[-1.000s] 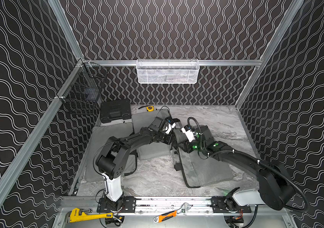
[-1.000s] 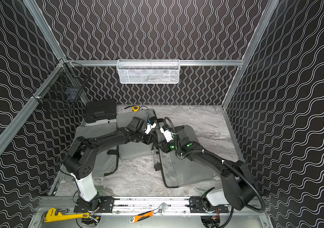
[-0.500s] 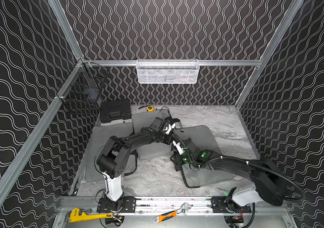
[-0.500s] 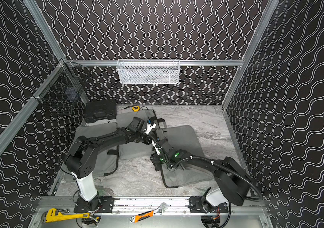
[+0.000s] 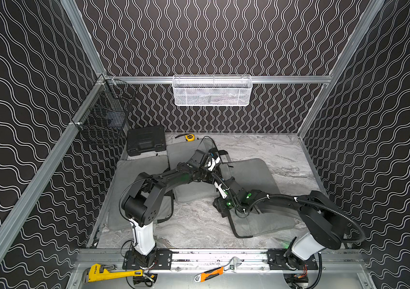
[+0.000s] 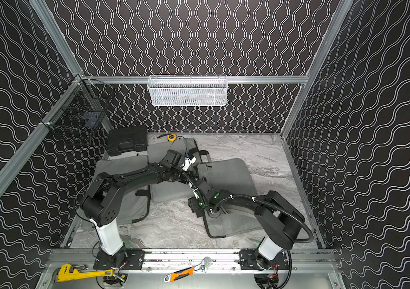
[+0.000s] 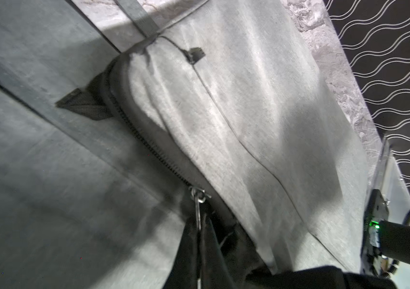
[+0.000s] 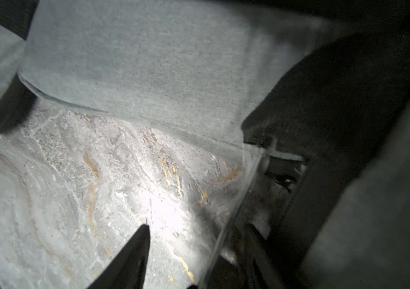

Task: Open the zippered laptop bag and take out the laptop
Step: Unzip the zipper on the zippered laptop bag.

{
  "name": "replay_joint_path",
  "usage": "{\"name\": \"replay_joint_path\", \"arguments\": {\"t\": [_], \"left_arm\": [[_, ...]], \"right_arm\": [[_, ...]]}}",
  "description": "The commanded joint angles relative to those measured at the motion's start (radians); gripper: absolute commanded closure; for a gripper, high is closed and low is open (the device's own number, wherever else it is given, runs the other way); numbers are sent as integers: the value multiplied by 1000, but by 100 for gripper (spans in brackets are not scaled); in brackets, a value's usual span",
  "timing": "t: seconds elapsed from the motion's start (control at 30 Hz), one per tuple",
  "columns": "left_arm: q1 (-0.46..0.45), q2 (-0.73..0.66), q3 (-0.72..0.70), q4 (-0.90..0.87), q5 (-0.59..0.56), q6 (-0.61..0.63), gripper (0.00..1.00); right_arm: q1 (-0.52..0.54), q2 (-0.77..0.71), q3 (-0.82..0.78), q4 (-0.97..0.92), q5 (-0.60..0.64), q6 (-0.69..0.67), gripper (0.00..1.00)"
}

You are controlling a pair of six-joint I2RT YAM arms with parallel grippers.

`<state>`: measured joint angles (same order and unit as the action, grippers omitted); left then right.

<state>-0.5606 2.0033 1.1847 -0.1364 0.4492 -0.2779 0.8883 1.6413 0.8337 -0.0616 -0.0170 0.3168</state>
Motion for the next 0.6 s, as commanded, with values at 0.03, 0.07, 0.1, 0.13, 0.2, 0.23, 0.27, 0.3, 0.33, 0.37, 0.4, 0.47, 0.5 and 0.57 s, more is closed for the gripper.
{"name": "replay_joint_path", "arguments": {"t": [0.03, 0.07, 0.1, 0.13, 0.2, 0.23, 0.27, 0.3, 0.33, 0.37, 0.4, 0.47, 0.5, 0.57], "left_arm": [[2, -29, -17, 109, 66, -49, 100], [3, -31, -21, 113, 69, -53, 100], [5, -32, -25, 118, 75, -55, 100], [6, -32, -26, 118, 82, -55, 100], [7, -31, -28, 115, 85, -50, 100], [8, -37, -32, 116, 80, -46, 100], [8, -42, -39, 120, 73, -41, 100], [8, -48, -47, 125, 65, -38, 100], [9, -53, -52, 124, 58, -32, 100], [9, -56, -55, 121, 50, -24, 100], [9, -58, -58, 120, 43, -18, 100], [9, -60, -66, 119, 24, -7, 100], [9, -58, -65, 112, 15, 0, 100], [9, -57, -68, 97, -4, 17, 100]], "right_arm": [[-1, 65, 37, -22, -20, -45, 40], [-2, 78, 40, -24, -22, -50, 41], [-2, 89, 41, -21, -23, -55, 43], [-2, 93, 39, -12, -26, -58, 45], [0, 74, 10, 39, -38, -66, 51], [0, 49, -16, 76, -40, -70, 57], [0, 25, -39, 106, -36, -68, 64], [1, -5, -63, 137, -23, -66, 73], [0, -39, -84, 161, -12, -69, 81], [0, -71, -102, 179, -8, -77, 88], [-2, -95, -113, 193, -6, -88, 94], [-6, -140, -130, 209, -27, -133, 100], [-11, -154, -128, 204, -41, -149, 100], [-31, -186, -127, 195, -78, -170, 100]]}}
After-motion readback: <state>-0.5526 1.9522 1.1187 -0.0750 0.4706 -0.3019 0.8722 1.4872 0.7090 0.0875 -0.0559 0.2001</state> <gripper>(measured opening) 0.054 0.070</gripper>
